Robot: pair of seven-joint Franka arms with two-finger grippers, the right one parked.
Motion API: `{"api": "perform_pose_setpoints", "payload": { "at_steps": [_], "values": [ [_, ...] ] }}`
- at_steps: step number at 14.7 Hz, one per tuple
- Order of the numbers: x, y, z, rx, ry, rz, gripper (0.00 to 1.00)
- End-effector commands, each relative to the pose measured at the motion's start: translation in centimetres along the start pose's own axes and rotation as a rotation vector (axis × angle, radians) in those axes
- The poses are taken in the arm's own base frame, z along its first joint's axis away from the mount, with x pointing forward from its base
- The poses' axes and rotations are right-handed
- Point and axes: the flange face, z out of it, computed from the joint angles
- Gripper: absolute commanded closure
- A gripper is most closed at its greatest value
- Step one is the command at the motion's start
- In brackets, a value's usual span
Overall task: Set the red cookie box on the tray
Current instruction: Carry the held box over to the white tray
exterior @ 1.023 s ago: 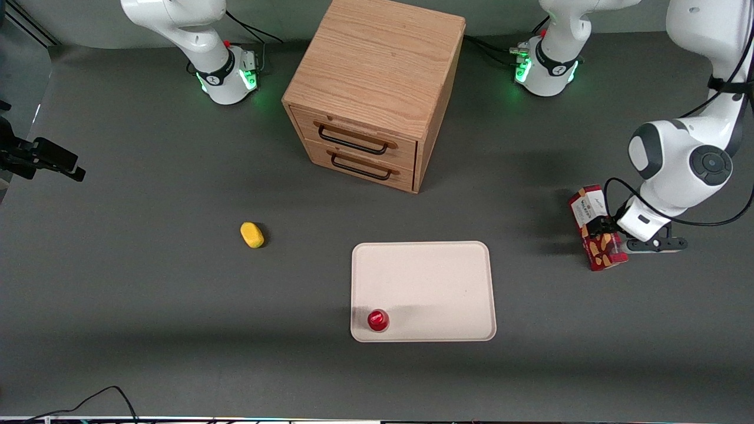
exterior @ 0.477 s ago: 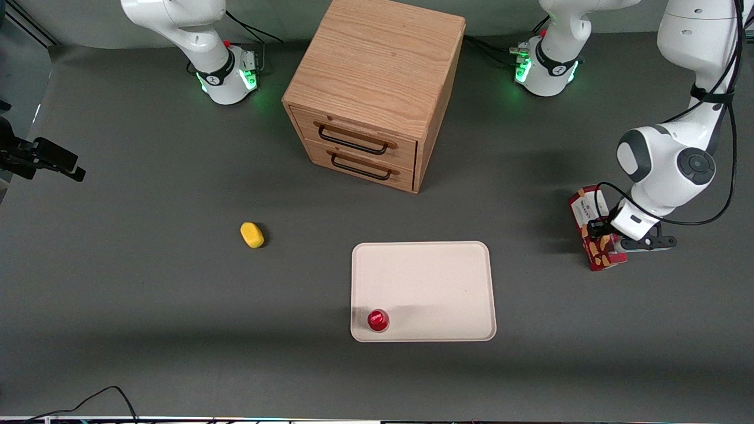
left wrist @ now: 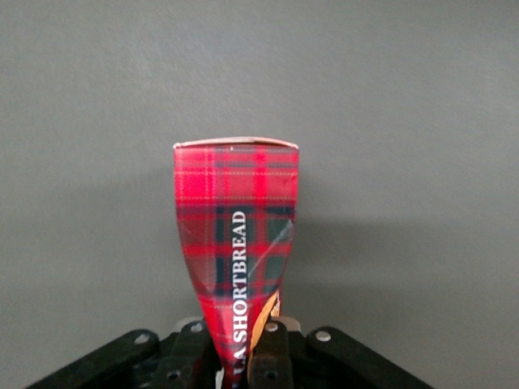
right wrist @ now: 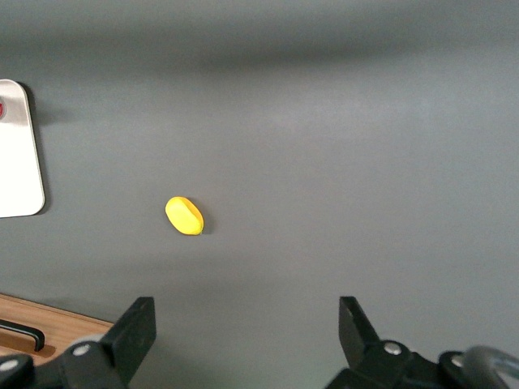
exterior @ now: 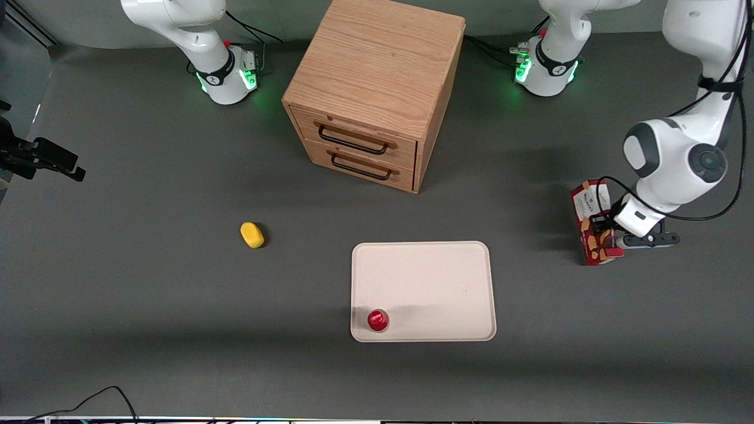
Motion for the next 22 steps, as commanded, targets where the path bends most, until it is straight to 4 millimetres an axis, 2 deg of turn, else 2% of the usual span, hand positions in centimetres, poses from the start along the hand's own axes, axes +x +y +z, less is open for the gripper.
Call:
{"api": "perform_pose_setpoints", "payload": {
  "at_steps": [1,3,5,6,7,9,10,11,12,14,15,17,20,22],
  "values": [
    [0.8,2.6,-9.0,-0.040,-0.090,-0.038,1.00],
    [2.4,5.9,-15.6,-0.041,-0.154,-0.055,1.00],
    [3.3,8.9,-20.6,-0.033,-0.169,-0.072,1.00],
    [3.7,10.2,-22.1,-0.035,-0.151,-0.076,1.00],
    [4.0,11.4,-22.7,-0.035,-0.138,-0.079,1.00],
    [4.9,15.8,-22.7,-0.042,-0.121,-0.105,1.00],
    [5.8,18.3,-22.2,-0.033,-0.106,-0.140,1.00],
    [6.8,22.4,-21.0,-0.008,-0.080,-0.175,1.00],
    [7.4,25.3,-19.6,0.012,-0.057,-0.200,1.00],
    [8.1,30.8,-16.4,0.048,0.016,-0.224,1.00],
    [8.5,32.7,-14.5,0.049,0.042,-0.219,1.00],
    [9.4,35.2,-11.4,0.020,0.075,-0.192,1.00],
    [11.0,36.3,-6.2,0.012,0.176,-0.125,1.00],
    [11.6,35.6,-3.5,0.007,0.186,-0.118,1.00]
  ]
}}
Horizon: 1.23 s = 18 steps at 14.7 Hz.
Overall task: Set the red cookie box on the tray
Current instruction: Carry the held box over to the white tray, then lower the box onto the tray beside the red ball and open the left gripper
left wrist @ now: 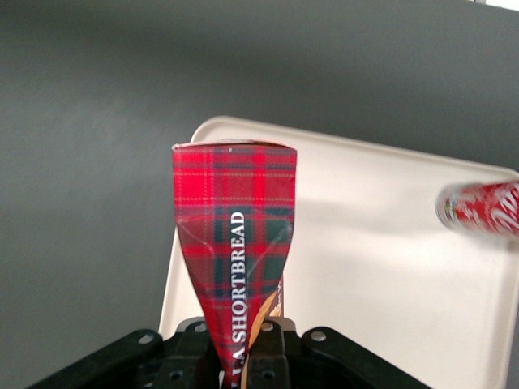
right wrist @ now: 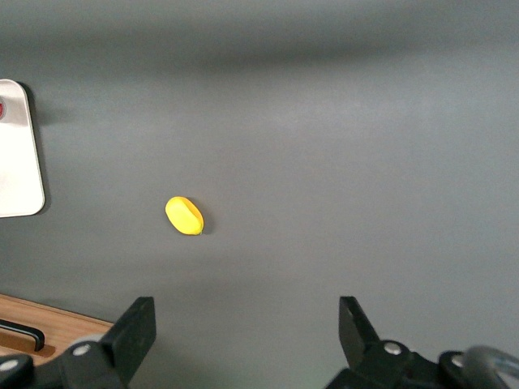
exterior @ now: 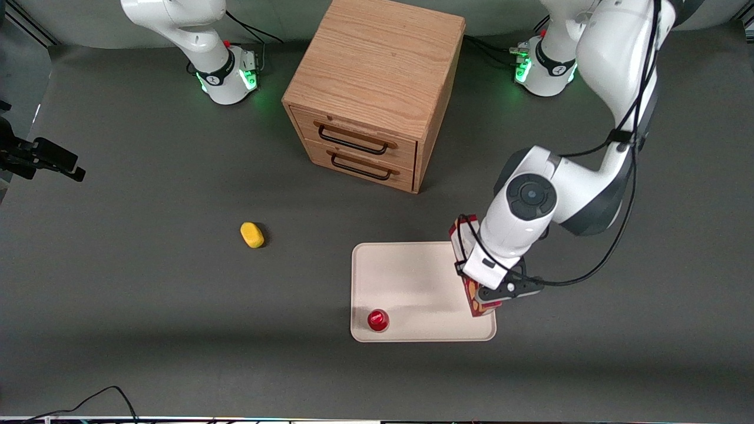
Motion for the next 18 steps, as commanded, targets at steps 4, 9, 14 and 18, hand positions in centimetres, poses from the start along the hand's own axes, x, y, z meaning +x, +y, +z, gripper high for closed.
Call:
{"api": "perform_pose_setpoints", "payload": {
  "at_steps": [4,9,14,18],
  "values": [
    [0.5,-1.0,6.6,-0.029,0.040,-0.008,1.00],
    [-0.4,-1.9,9.9,-0.019,0.012,-0.075,1.00],
    [-1.0,-3.0,11.5,-0.010,0.006,-0.116,1.00],
    [-0.5,-3.5,11.3,0.003,0.006,-0.116,0.00]
  ]
}}
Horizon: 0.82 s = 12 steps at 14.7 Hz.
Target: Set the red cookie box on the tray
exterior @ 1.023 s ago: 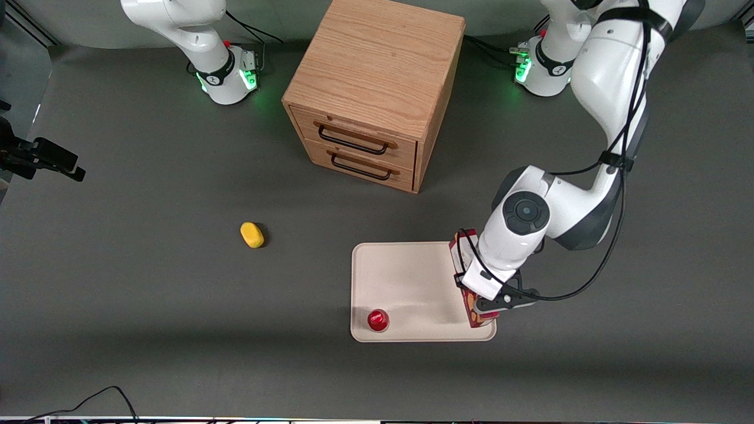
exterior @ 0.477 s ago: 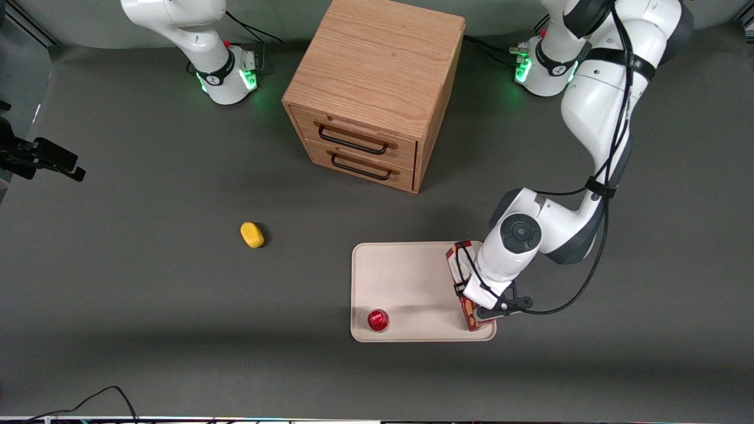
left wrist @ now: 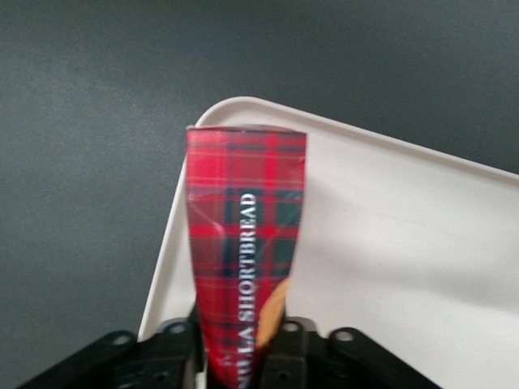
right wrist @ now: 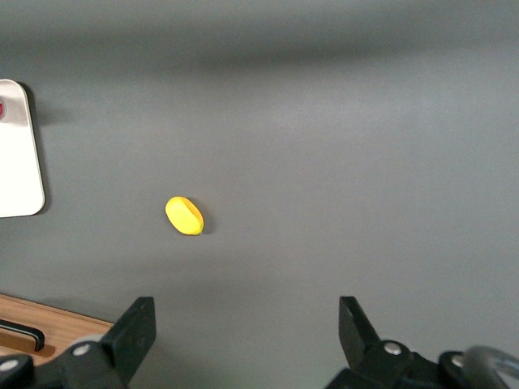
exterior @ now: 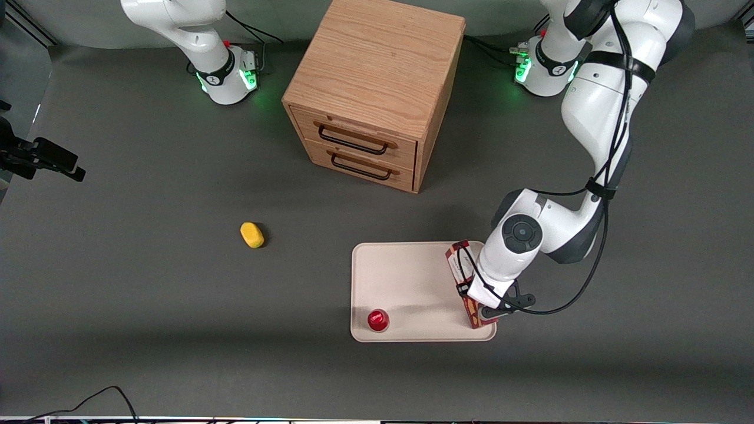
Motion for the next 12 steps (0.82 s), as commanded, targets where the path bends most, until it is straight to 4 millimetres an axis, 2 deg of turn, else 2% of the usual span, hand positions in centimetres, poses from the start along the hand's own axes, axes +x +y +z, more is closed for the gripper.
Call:
{"api": "perform_pose_setpoints", "payload": {
  "at_steps": [1,3,6,7,12],
  "values": [
    [0.2,-0.7,-1.1,0.032,0.008,-0.014,0.00],
    [0.5,-1.4,-3.9,0.106,-0.038,-0.001,0.00],
    [0.7,-2.8,-11.5,0.138,-0.166,0.110,0.00],
    [1.1,-4.2,-14.2,0.133,-0.208,0.160,0.00],
    [3.4,-14.7,-27.2,0.120,-0.311,0.332,0.00]
  ]
}}
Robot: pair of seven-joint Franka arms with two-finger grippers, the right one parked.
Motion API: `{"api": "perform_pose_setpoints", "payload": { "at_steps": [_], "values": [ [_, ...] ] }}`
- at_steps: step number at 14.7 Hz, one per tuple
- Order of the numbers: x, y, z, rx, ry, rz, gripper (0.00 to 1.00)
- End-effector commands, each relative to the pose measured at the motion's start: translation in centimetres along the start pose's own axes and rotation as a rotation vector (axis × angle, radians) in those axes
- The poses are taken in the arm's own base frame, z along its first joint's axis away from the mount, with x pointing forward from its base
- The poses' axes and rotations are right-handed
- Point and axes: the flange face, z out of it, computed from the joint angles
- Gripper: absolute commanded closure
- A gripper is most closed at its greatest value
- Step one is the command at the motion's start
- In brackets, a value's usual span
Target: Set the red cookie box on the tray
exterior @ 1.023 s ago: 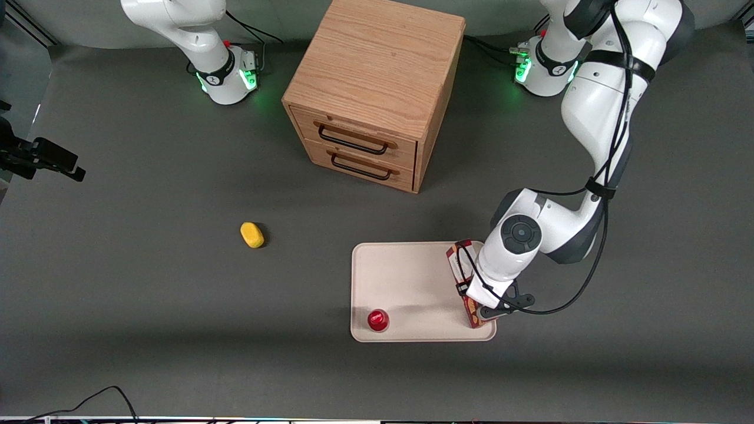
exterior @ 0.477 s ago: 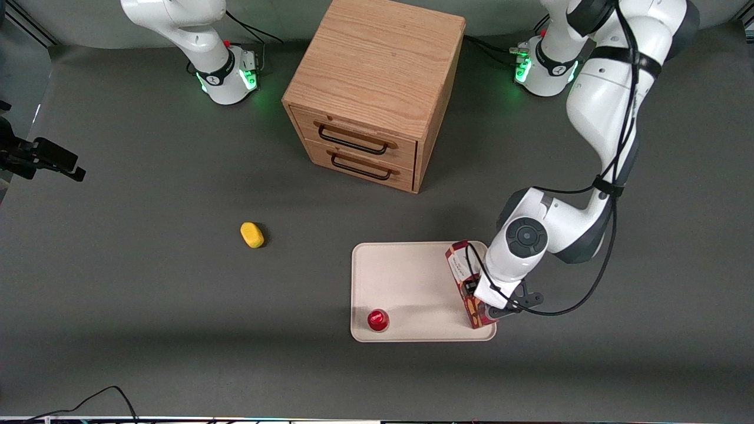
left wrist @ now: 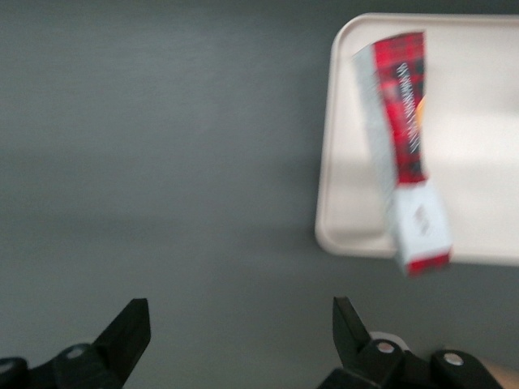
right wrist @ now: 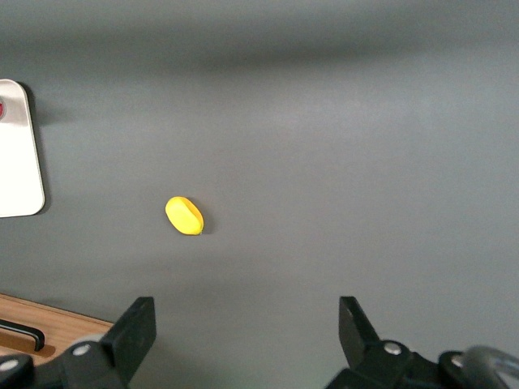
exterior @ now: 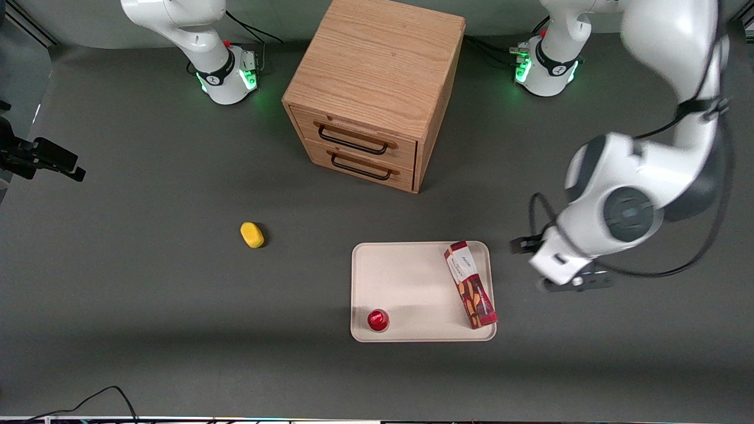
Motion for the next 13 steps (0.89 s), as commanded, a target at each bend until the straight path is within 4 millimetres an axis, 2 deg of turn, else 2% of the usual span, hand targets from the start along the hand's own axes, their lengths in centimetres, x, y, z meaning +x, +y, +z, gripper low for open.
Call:
{"api": "perform_pose_setpoints", "payload": {
  "at_steps": [1,3,7,10,13],
  "values": [
    [-3.5,-5.5,-5.0,-0.007,-0.013,0.117,0.00],
    [-5.8,-9.5,-7.6,-0.003,0.022,0.140,0.00],
    [-10.2,-14.1,-10.8,-0.009,0.078,0.173,0.00],
    [-12.3,-15.5,-13.6,-0.012,0.099,0.159,0.00],
    [-13.0,-15.6,-15.6,-0.010,0.098,0.142,0.00]
  ]
}}
